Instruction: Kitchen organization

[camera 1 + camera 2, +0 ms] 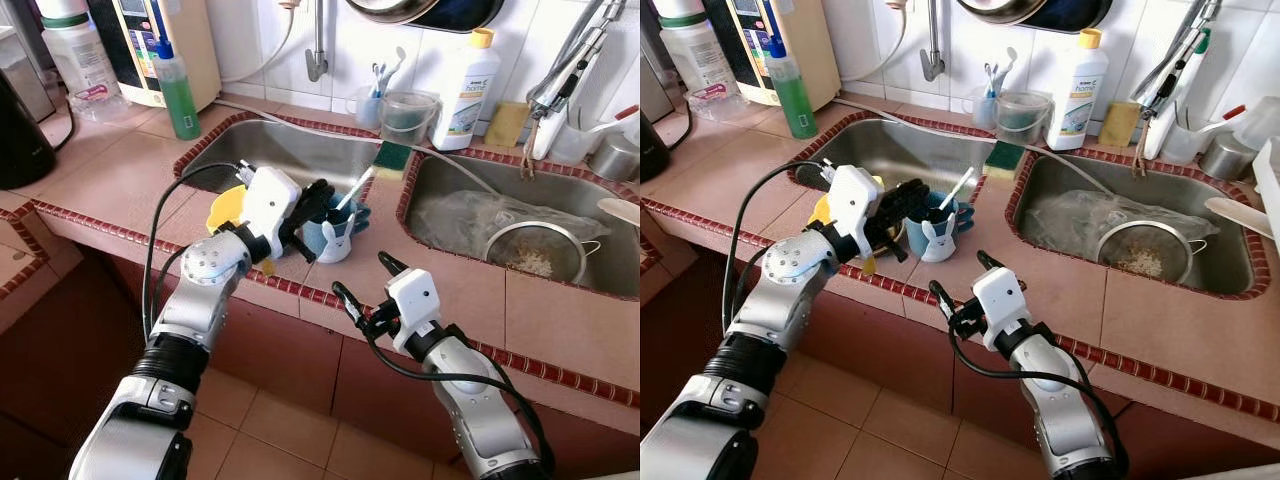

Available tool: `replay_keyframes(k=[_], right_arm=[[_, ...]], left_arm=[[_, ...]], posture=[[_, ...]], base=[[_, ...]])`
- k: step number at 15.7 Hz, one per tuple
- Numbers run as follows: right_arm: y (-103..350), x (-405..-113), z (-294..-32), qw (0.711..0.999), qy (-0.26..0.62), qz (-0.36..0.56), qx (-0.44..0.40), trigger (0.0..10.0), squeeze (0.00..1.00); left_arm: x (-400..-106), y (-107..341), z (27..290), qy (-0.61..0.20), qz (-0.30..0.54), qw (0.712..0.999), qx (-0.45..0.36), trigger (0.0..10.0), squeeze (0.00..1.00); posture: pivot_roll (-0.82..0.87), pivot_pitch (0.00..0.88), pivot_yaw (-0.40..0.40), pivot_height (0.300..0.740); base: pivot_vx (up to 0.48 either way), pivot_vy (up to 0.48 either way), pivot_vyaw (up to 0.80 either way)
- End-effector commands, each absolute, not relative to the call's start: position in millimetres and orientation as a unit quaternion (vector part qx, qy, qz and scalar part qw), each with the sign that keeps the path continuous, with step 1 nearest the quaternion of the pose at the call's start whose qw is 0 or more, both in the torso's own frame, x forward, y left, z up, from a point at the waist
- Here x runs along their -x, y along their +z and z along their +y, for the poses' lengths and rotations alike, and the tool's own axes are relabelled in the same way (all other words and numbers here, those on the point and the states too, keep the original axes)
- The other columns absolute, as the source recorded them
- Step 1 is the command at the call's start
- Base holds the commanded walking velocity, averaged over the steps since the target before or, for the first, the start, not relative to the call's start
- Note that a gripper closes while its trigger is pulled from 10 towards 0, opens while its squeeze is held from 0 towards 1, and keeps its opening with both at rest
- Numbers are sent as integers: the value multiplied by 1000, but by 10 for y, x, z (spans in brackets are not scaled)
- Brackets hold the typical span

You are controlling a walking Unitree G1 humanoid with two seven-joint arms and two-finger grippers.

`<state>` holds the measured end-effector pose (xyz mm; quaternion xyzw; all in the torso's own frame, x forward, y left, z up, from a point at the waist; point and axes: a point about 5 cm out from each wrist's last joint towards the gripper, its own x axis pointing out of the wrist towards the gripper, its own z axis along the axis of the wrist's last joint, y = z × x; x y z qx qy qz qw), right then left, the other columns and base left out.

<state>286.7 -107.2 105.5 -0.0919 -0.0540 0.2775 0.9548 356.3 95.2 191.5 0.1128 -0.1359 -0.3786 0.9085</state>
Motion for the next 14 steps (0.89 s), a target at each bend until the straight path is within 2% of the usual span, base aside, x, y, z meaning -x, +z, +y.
replay_keyframes(k=[1,14], right_arm=[[1067,-2872,-1055,953,282,-57,94,10000,0],[1047,-2865,-1065,953,283,-52,96,10000,0]], left_arm=[[-3594,1999,976,-380,-146,905,-126,10000,0],[-3627,2071,1092,-385,-148,900,-138,10000,0]], posture=[[-85,9,27,740],[-82,20,19,740]], base=[[0,0,0],[0,0,0]])
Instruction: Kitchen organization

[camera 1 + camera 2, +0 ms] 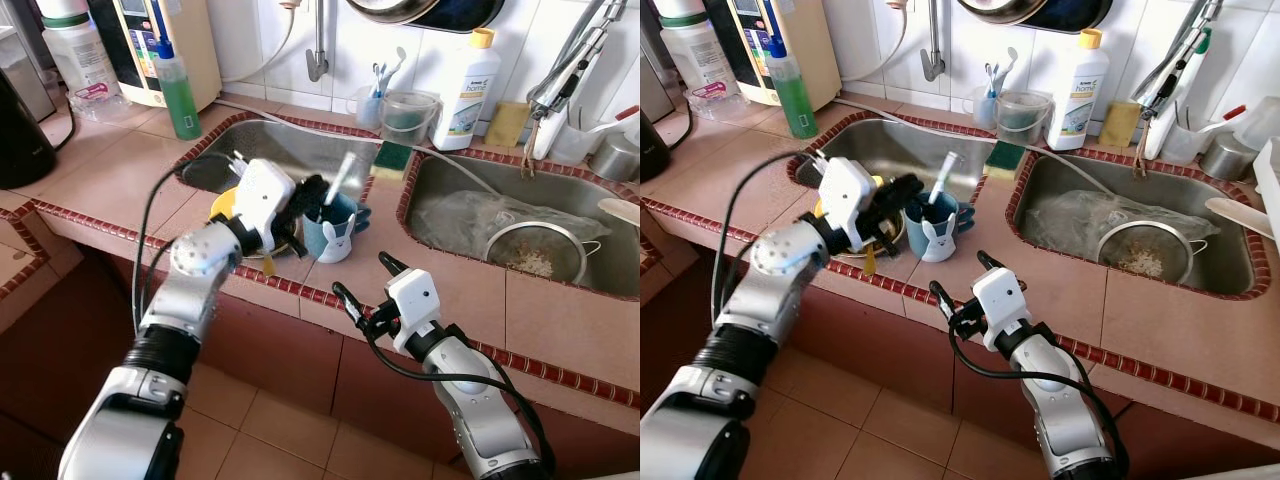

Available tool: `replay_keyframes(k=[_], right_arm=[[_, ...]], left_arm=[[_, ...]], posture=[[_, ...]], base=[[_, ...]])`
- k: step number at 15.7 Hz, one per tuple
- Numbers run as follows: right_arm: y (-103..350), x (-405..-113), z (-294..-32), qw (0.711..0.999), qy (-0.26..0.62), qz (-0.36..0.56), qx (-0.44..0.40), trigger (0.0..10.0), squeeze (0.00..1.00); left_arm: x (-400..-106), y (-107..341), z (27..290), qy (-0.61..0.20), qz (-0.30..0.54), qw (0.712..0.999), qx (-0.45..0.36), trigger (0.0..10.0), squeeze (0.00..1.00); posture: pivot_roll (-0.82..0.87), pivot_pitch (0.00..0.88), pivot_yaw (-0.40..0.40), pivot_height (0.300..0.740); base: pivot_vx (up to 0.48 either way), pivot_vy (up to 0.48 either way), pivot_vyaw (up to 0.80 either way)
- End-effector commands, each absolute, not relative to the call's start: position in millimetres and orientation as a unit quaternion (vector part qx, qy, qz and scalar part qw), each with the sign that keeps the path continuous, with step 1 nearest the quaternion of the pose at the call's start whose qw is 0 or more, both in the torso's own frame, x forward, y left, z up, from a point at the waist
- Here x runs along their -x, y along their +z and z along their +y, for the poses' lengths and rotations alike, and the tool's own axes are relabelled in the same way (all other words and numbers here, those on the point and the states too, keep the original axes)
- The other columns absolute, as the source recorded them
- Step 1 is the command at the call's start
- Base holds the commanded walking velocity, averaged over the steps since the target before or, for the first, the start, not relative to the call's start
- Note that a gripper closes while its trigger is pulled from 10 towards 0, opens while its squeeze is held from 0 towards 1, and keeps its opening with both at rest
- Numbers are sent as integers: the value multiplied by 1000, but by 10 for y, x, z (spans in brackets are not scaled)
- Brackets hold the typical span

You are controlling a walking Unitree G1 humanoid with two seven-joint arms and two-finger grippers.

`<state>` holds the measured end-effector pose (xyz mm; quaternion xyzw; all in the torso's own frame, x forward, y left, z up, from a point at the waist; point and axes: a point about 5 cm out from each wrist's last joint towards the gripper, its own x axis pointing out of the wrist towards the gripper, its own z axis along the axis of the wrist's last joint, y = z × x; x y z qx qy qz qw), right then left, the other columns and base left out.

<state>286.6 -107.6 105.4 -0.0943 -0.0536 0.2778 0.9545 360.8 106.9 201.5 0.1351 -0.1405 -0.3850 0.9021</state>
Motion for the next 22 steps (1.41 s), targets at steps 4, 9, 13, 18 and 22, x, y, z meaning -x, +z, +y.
replay_keyframes(k=[4,9,13,18,22], right_arm=[[1043,-2869,-1068,953,283,-51,97,10000,0],[1040,-2867,-1070,953,283,-51,99,10000,0],[1046,-2874,-1073,953,282,-52,100,10000,0],[1051,-2885,-1063,952,283,-53,99,10000,0],[1065,-2903,-1050,952,284,-55,99,10000,0]], left_arm=[[-3656,2085,1156,-381,-144,902,-139,10000,0],[-3640,2063,1121,-394,-142,897,-142,10000,0],[-3626,2153,1106,-409,-151,888,-145,10000,0],[-3640,2321,1166,-419,-162,881,-147,10000,0],[-3658,2448,1215,-424,-169,877,-151,10000,0]], posture=[[-82,23,21,740],[-84,24,20,740],[-81,29,19,740],[-72,30,21,740],[-68,35,24,740]], base=[[0,0,0],[0,0,0],[0,0,0],[0,0,0],[0,0,0]])
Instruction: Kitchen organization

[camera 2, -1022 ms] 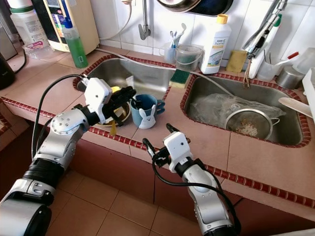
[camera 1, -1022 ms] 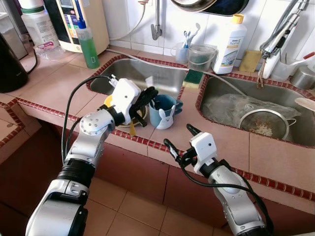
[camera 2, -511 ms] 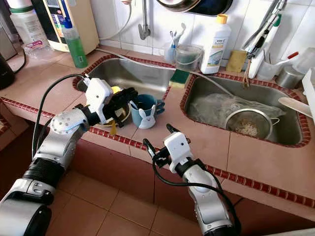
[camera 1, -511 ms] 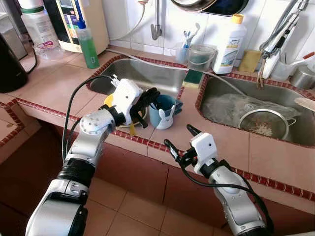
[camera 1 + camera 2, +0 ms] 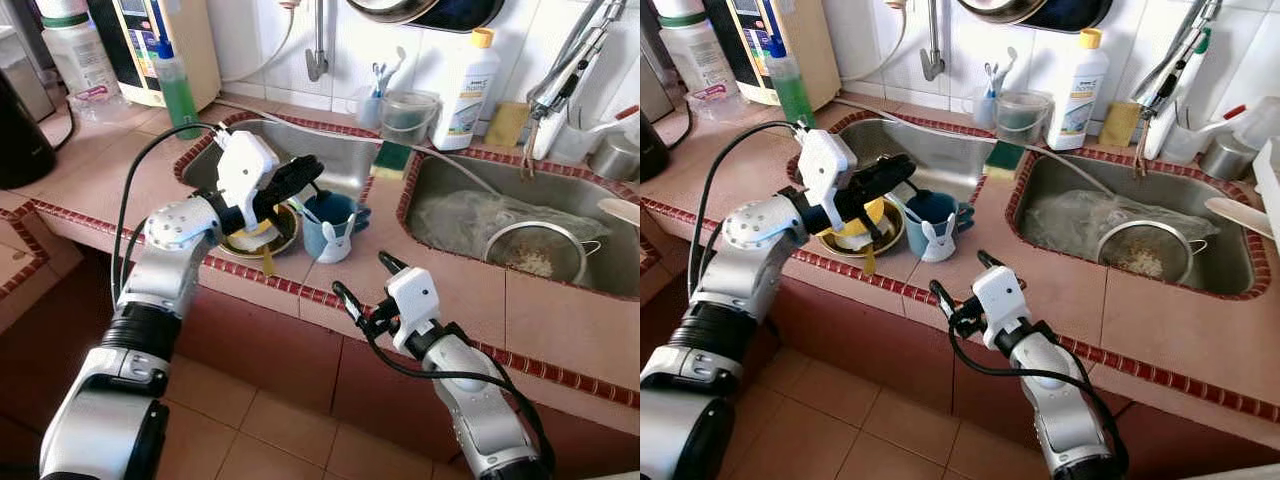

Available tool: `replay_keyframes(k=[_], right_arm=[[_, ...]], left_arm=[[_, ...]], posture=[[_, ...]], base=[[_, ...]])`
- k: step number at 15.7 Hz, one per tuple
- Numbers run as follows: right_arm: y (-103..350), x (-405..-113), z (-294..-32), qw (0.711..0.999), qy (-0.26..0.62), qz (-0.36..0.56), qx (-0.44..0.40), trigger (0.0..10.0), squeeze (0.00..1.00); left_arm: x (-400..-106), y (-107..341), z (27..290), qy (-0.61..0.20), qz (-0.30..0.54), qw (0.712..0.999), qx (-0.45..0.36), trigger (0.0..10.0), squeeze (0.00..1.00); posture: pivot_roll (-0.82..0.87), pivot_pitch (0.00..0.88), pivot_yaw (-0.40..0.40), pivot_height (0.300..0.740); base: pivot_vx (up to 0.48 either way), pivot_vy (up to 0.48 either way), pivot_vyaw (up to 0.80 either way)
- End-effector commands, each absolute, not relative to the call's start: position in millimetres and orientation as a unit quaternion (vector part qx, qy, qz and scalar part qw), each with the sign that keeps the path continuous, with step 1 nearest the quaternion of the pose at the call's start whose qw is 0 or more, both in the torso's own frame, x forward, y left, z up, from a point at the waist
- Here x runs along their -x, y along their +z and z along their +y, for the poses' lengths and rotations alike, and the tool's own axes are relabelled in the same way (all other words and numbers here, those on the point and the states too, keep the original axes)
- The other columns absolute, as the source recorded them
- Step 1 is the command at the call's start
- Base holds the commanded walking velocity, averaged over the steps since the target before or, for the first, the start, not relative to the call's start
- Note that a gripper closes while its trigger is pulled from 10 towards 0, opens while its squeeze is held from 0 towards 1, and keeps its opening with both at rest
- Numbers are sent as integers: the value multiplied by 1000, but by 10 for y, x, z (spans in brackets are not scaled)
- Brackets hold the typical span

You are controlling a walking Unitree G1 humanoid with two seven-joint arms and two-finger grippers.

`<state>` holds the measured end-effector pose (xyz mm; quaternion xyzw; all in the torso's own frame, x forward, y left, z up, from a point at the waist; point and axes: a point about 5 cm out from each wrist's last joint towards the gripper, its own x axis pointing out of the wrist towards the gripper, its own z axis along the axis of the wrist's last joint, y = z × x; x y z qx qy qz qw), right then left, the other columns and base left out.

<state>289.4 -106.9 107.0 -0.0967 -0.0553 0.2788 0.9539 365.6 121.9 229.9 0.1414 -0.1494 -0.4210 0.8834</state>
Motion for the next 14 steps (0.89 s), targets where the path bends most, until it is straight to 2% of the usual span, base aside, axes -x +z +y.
replay_keyframes(k=[1,9,14], right_arm=[[1068,-2906,-1047,952,284,-56,98,10000,0],[1132,-2942,-1033,954,279,-67,89,10000,0],[1279,-3018,-1117,963,246,-89,66,10000,0]], left_arm=[[-3659,2473,1222,-426,-172,876,-146,10000,0],[-3665,2604,1308,-404,-195,891,-67,10000,0],[-3708,2553,1464,-322,-203,924,-36,10000,0]], posture=[[-68,35,25,740],[-69,32,27,740],[-70,28,27,740]], base=[[0,0,0],[0,0,0],[0,0,0]])
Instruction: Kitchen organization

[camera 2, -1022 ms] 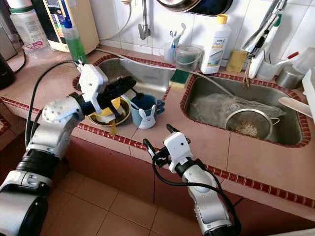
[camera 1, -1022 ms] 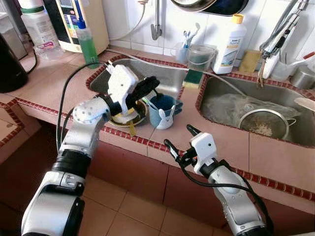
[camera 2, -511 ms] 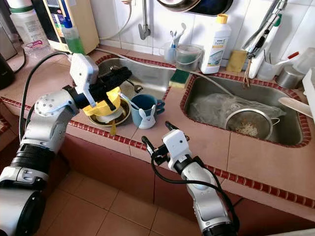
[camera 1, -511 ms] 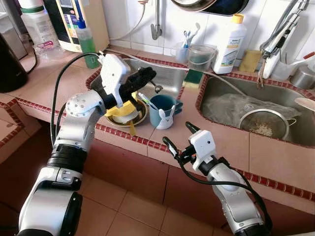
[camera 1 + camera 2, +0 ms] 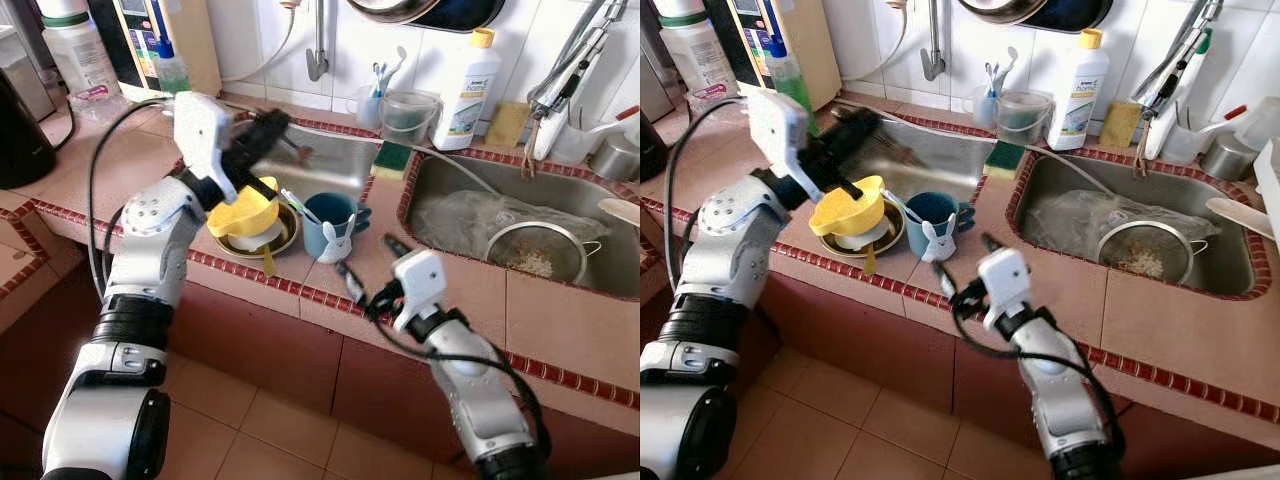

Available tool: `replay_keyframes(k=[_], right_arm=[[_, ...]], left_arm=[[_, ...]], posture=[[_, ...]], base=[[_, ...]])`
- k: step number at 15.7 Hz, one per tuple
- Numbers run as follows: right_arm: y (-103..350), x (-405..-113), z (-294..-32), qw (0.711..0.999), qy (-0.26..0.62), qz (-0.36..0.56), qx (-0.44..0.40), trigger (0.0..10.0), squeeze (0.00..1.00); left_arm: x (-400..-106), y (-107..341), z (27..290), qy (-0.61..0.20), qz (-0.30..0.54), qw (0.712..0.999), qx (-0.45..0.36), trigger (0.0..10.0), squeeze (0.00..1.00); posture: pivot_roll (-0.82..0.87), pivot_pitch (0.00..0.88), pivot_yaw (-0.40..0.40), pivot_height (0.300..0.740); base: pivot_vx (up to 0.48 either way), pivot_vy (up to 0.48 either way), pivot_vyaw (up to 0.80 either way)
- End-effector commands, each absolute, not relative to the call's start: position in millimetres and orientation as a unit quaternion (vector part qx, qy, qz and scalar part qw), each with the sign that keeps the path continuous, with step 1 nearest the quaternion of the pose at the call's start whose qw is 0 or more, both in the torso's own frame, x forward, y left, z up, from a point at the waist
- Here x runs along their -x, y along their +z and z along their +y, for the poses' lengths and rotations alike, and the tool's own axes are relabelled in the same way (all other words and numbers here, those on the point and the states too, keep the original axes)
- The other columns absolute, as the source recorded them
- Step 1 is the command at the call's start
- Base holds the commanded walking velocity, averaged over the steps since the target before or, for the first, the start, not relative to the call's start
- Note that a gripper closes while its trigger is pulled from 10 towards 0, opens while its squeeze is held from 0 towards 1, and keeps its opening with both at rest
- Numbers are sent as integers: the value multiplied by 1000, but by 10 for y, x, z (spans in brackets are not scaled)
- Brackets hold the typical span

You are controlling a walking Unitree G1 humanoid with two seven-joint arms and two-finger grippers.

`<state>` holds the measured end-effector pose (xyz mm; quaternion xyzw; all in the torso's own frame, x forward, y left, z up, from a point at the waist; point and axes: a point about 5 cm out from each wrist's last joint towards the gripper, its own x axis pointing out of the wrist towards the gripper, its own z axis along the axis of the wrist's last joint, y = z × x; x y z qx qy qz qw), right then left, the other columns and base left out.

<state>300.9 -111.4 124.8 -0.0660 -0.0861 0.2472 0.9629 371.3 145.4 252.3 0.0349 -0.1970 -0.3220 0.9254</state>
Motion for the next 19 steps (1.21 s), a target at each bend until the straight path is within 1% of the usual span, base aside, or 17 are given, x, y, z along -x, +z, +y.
replay_keyframes(k=[1,7,9,13,19], right_arm=[[1306,-3024,-1161,965,235,-94,63,10000,0],[1398,-2977,-1345,974,198,-104,44,10000,0],[1416,-2942,-1409,975,190,-104,42,10000,0],[1409,-2902,-1437,976,189,-98,47,10000,0],[1410,-2887,-1401,976,191,-98,46,10000,0]], left_arm=[[-3707,2505,1498,-304,-199,931,-37,10000,0],[-3756,2269,1654,-230,-159,959,-46,10000,0],[-3774,2240,1681,-221,-150,963,-47,10000,0],[-3812,2238,1646,-227,-143,962,-57,10000,0],[-3835,2358,1582,-241,-166,955,-57,10000,0]], posture=[[-73,24,23,740],[-81,16,19,740],[-88,13,20,740],[-98,10,28,740],[-100,10,35,740]], base=[[0,0,0],[0,0,0],[0,0,0],[0,0,0],[0,0,0]])
